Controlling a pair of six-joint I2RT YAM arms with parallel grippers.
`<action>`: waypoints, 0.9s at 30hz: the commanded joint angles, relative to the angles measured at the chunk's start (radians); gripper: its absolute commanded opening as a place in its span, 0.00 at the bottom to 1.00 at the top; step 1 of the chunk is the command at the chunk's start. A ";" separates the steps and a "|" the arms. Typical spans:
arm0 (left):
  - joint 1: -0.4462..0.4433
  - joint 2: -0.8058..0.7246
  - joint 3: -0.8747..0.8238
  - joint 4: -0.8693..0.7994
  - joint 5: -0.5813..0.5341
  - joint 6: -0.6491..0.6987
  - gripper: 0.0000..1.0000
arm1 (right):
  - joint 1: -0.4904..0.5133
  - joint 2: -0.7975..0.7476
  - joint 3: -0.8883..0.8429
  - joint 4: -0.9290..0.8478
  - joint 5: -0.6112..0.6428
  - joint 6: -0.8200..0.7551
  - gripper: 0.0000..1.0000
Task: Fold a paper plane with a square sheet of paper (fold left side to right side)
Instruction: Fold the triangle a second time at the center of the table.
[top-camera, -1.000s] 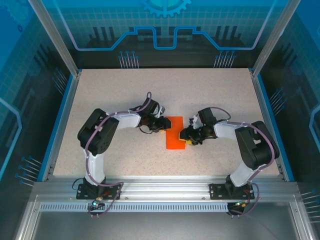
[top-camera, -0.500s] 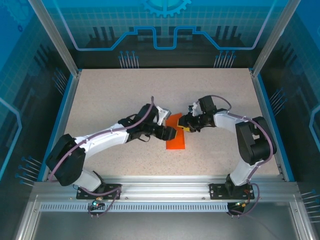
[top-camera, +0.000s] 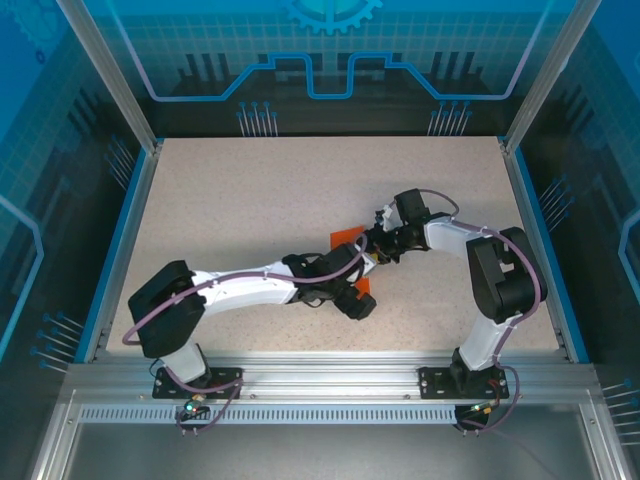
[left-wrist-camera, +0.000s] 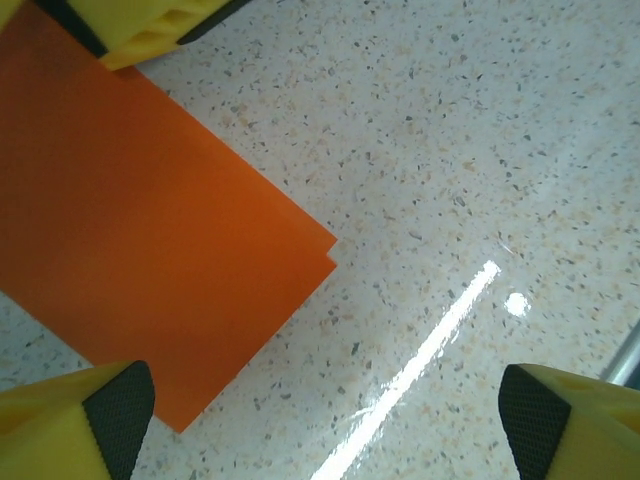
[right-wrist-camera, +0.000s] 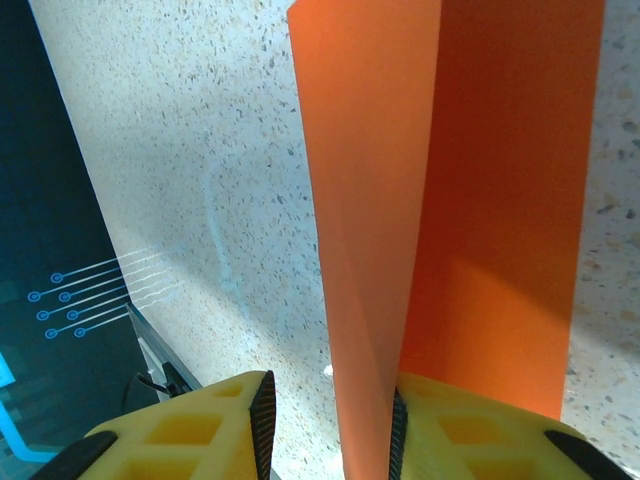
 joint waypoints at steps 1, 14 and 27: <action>-0.036 0.054 0.079 -0.075 -0.120 0.024 0.93 | -0.009 0.020 0.024 -0.033 -0.021 -0.010 0.35; -0.103 0.239 0.247 -0.218 -0.394 0.003 0.90 | -0.004 0.027 0.022 -0.027 -0.017 -0.002 0.35; -0.094 0.214 0.221 -0.194 -0.356 -0.025 0.35 | -0.003 0.032 0.024 -0.042 0.000 -0.018 0.35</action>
